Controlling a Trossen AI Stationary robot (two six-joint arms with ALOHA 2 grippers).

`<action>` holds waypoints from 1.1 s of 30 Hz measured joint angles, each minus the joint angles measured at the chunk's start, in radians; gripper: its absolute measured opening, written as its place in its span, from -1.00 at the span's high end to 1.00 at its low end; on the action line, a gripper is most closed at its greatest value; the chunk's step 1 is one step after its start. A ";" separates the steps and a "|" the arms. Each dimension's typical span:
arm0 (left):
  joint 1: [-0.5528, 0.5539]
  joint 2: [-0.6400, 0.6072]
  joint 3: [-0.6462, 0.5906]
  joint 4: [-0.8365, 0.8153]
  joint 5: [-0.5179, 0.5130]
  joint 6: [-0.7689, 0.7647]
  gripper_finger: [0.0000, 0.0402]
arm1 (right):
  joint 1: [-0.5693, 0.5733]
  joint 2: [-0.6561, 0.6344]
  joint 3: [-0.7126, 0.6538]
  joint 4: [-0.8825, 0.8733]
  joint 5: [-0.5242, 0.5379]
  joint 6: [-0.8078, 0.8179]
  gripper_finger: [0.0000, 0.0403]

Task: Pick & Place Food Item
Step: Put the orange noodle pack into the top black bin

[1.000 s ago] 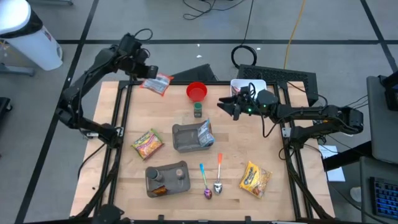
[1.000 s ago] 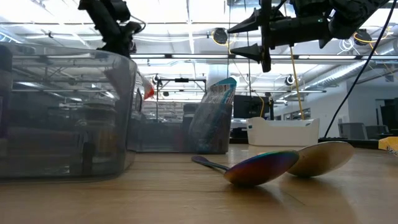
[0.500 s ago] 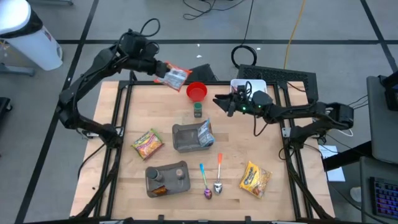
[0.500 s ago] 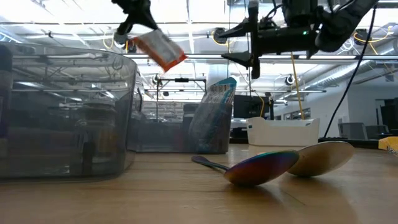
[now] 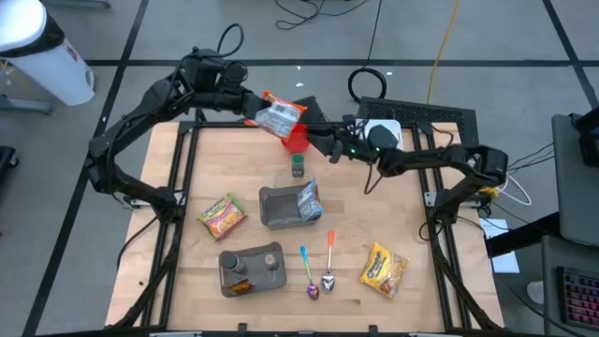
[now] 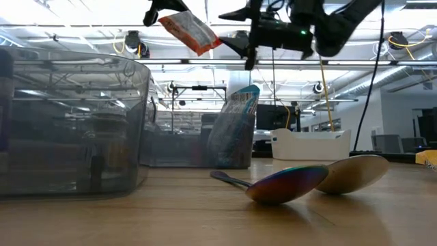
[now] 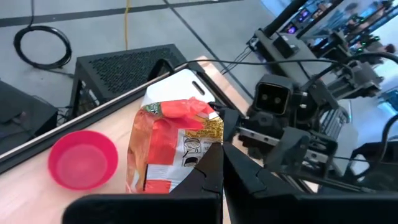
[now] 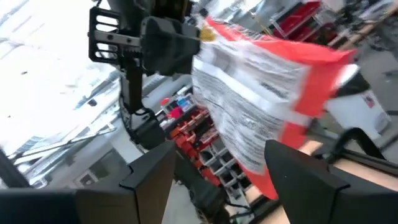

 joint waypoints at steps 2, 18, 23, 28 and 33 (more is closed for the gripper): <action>-0.005 0.000 0.000 0.012 0.001 -0.007 1.00 | -0.004 0.019 0.036 -0.015 -0.011 -0.006 -0.20; -0.039 0.000 -0.001 0.054 0.003 -0.022 1.00 | -0.008 0.078 0.093 -0.116 -0.006 -0.029 -0.20; -0.039 0.000 -0.001 0.054 0.004 -0.021 1.00 | -0.008 0.078 0.093 -0.103 -0.008 -0.031 -0.19; -0.038 0.000 -0.001 0.054 0.005 -0.021 1.00 | -0.008 0.078 0.093 -0.093 -0.017 -0.034 0.01; -0.038 0.000 -0.001 0.054 0.012 -0.021 1.00 | -0.008 0.078 0.093 -0.064 -0.039 -0.037 0.37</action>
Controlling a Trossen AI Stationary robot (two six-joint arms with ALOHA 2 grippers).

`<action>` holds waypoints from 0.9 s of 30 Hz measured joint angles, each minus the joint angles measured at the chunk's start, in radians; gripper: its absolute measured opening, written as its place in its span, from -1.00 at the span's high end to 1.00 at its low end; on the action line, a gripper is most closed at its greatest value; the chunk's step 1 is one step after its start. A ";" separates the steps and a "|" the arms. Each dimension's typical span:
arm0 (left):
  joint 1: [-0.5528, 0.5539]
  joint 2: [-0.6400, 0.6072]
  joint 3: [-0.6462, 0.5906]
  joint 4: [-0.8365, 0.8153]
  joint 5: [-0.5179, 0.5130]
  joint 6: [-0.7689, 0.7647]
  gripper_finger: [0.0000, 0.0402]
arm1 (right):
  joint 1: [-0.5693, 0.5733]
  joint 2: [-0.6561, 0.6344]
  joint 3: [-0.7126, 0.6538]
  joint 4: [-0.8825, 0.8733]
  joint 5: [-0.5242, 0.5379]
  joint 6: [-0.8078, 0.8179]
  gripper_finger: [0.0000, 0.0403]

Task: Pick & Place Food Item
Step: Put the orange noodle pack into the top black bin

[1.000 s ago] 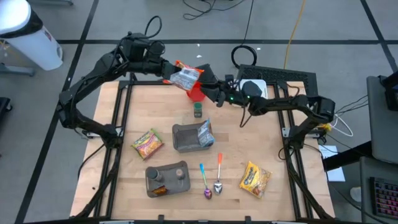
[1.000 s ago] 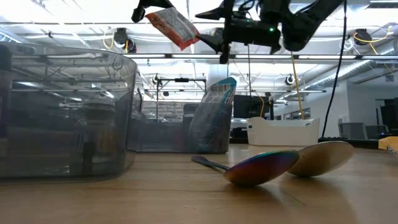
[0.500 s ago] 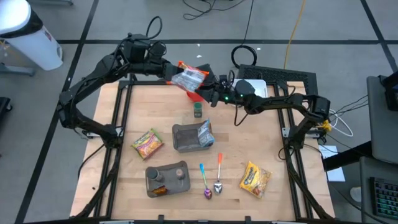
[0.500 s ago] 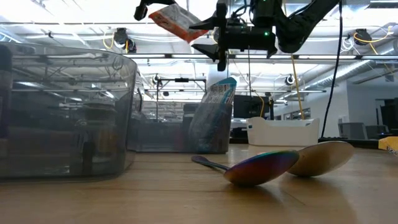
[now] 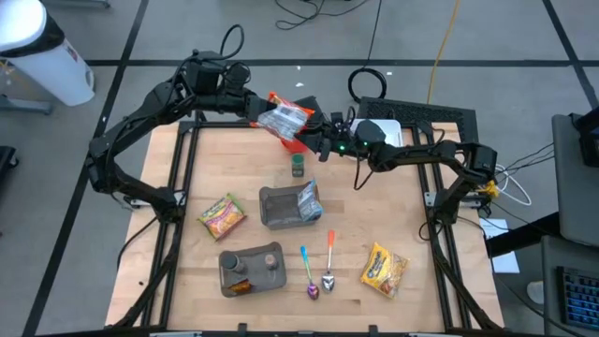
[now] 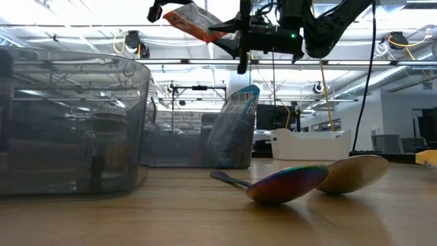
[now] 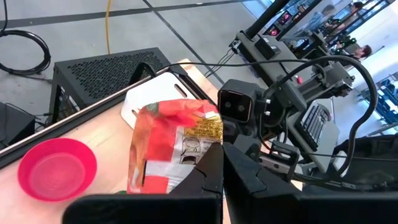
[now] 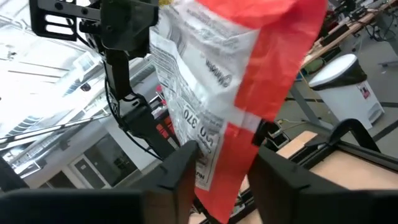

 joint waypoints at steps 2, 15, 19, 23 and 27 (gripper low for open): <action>0.000 0.000 0.000 0.000 0.000 0.000 1.00 | 0.000 0.000 0.000 0.007 -0.001 -0.002 0.51; 0.000 0.000 0.000 -0.002 0.000 0.001 1.00 | 0.005 0.000 0.000 0.021 -0.026 -0.016 0.94; 0.000 0.000 0.000 -0.002 0.000 0.001 1.00 | 0.005 0.000 0.000 0.021 -0.026 -0.017 0.99; 0.000 0.000 0.000 -0.009 -0.010 0.008 0.98 | 0.005 0.000 0.000 0.021 -0.026 -0.016 0.99; 0.000 0.000 0.000 -0.004 -0.018 0.061 0.89 | 0.005 -0.010 0.000 0.010 -0.028 -0.016 1.00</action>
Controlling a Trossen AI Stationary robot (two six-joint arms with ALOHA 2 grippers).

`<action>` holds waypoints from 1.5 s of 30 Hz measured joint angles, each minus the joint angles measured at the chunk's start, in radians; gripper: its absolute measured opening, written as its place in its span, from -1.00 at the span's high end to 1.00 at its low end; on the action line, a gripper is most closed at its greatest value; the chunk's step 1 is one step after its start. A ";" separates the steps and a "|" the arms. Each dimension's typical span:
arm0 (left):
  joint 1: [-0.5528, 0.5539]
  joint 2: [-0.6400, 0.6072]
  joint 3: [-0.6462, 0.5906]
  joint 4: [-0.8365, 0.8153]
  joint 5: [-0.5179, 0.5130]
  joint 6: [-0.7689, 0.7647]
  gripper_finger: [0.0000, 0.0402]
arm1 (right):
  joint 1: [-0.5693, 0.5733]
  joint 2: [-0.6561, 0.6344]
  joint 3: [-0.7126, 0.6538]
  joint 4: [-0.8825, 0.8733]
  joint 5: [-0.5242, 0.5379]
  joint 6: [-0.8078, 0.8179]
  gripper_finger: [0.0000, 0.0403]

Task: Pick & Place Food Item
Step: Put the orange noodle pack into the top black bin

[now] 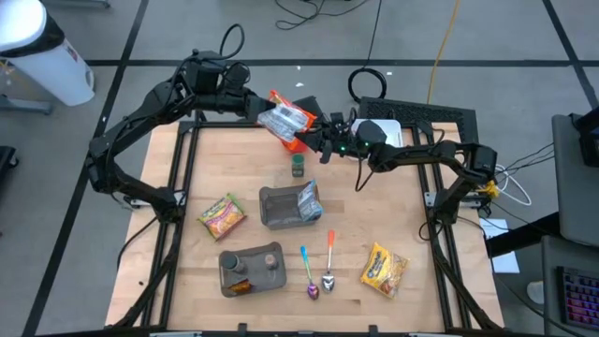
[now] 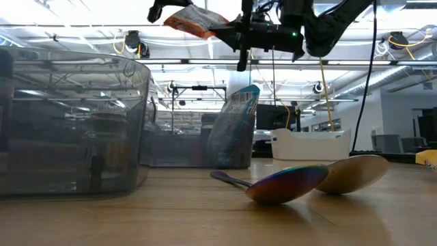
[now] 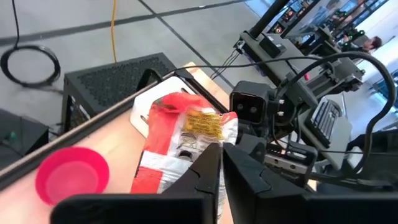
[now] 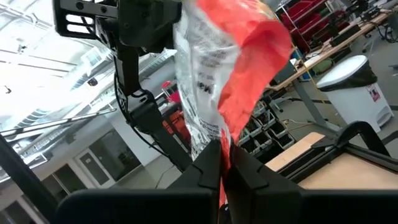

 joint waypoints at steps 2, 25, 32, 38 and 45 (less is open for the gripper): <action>0.000 0.000 0.000 0.011 -0.001 0.021 0.85 | 0.000 -0.008 0.000 0.004 -0.005 -0.003 1.00; 0.061 0.021 0.000 0.095 0.164 0.274 -0.03 | -0.079 -0.389 0.000 -0.597 -0.458 -0.028 1.00; -0.040 0.107 0.000 0.107 0.315 0.348 -0.03 | -0.115 -0.434 0.000 -0.634 -0.756 0.190 1.00; -0.118 0.190 0.000 0.238 0.342 0.358 -0.03 | -0.059 -0.399 0.000 -0.630 -0.878 0.281 1.00; -0.173 0.242 0.000 0.333 0.403 0.339 -0.03 | -0.015 -0.354 0.000 -0.546 -0.905 0.298 1.00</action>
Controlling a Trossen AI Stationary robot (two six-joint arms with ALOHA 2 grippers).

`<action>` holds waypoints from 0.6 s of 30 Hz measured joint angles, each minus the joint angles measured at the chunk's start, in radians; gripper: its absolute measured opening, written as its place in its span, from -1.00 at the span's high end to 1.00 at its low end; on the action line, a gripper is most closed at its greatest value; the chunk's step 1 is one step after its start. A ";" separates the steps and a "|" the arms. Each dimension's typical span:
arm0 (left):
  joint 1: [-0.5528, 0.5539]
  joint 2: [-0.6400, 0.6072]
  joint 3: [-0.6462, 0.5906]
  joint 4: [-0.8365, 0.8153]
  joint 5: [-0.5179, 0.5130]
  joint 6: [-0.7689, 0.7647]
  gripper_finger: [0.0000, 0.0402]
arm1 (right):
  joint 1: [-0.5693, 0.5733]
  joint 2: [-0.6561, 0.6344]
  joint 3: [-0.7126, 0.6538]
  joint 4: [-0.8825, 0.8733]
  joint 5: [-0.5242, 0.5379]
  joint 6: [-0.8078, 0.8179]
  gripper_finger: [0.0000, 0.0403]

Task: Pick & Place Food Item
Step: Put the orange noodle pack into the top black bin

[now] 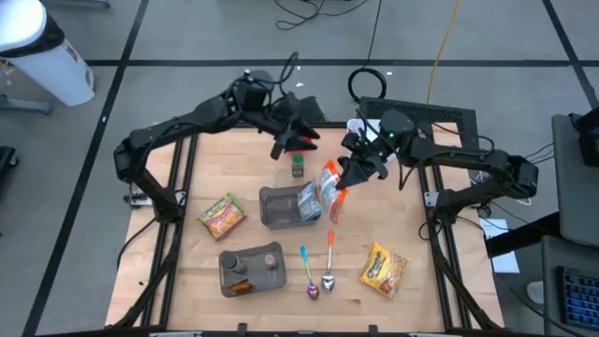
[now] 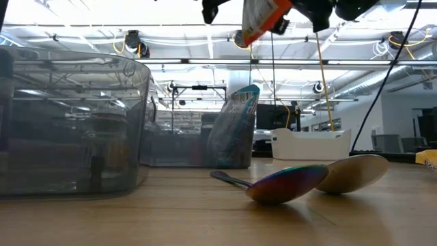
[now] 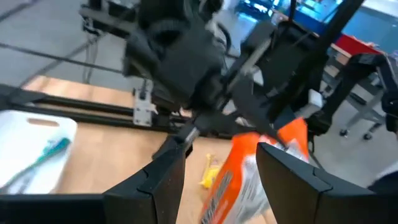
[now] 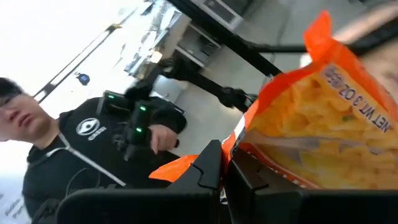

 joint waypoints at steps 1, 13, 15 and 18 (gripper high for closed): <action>-0.006 0.004 0.000 -0.002 0.001 0.000 -0.03 | 0.003 0.009 0.000 0.039 0.000 0.014 1.00; -0.052 0.044 0.000 0.057 0.074 -0.087 -0.03 | 0.006 0.084 0.001 0.233 -0.006 0.097 1.00; -0.052 0.049 0.000 0.074 0.078 -0.088 -0.03 | 0.006 0.093 0.001 0.248 -0.006 0.097 1.00; -0.052 0.056 0.000 0.066 0.076 -0.101 -0.03 | 0.006 0.097 0.001 0.274 -0.005 0.096 1.00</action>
